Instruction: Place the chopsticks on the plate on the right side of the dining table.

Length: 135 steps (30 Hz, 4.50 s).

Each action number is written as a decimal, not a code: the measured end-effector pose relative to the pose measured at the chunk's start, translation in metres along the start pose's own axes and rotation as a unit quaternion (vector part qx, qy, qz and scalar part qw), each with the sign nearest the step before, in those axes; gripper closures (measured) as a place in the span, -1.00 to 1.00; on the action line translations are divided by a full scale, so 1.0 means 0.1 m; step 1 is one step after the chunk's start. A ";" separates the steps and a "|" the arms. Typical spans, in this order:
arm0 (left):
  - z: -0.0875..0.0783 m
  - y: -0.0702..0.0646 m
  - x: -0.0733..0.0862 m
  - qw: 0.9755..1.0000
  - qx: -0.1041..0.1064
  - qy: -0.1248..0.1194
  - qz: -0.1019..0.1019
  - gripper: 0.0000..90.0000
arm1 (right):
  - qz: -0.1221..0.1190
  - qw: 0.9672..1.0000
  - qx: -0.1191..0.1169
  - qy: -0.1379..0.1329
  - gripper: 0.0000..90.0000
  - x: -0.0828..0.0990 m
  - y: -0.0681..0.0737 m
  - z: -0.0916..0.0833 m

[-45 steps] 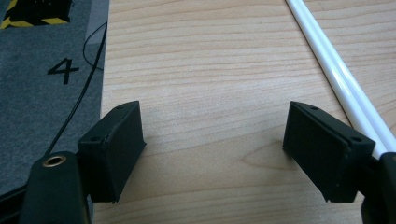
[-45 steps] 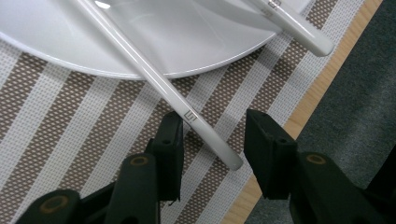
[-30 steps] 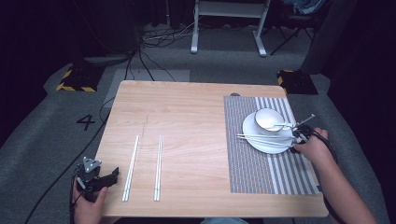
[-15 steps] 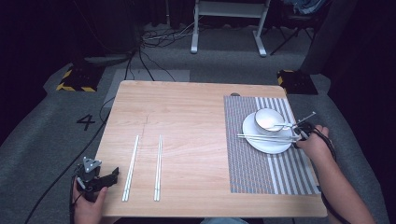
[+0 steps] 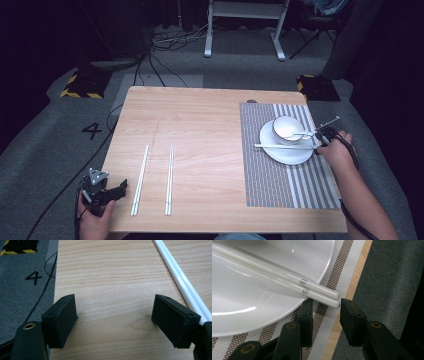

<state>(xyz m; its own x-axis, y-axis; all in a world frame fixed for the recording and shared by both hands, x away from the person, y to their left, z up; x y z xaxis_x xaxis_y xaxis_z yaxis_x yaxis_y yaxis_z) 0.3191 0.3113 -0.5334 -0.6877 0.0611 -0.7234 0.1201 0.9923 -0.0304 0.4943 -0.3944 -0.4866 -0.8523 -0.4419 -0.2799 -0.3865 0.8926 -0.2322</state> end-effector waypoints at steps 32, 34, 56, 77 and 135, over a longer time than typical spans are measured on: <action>0.00 0.00 0.00 1.000 0.000 0.000 0.000 -0.56 | 0.097 0.995 0.005 -0.011 0.29 0.09 -0.30 0.06; 0.00 0.00 0.00 1.000 0.000 0.000 0.000 -0.56 | 0.097 0.995 0.007 -0.020 0.21 0.08 -0.31 0.08; 0.00 0.00 0.00 1.000 0.000 0.000 0.000 -0.56 | 0.042 0.995 0.042 -0.082 -0.10 -0.02 -0.39 0.16; 0.00 0.00 0.00 1.000 0.000 0.000 0.000 -0.56 | 0.098 0.984 -0.017 -0.148 -0.18 0.02 -0.07 -0.29; 0.02 0.01 -0.01 1.000 0.003 0.003 0.003 -0.62 | -0.099 0.931 -0.173 -0.307 -0.45 0.72 1.48 -0.96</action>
<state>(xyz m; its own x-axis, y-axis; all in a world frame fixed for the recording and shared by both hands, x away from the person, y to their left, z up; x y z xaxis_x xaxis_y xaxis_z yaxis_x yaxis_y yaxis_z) 0.3212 0.3117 -0.5336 -0.6910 0.0674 -0.7197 0.1279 0.9913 -0.0299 0.3417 -0.2854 -0.4518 -0.4316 -0.4732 -0.7680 -0.6955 0.7168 -0.0508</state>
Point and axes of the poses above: each handheld gripper's, and its own axes: z roughly forward along the jaws, x roughly out of its underside, y roughly to its left, the point moved 4 cm from there along z, roughly forward along the jaws, and after that the axes turned 1 degree about -z, right-handed, at the moved point
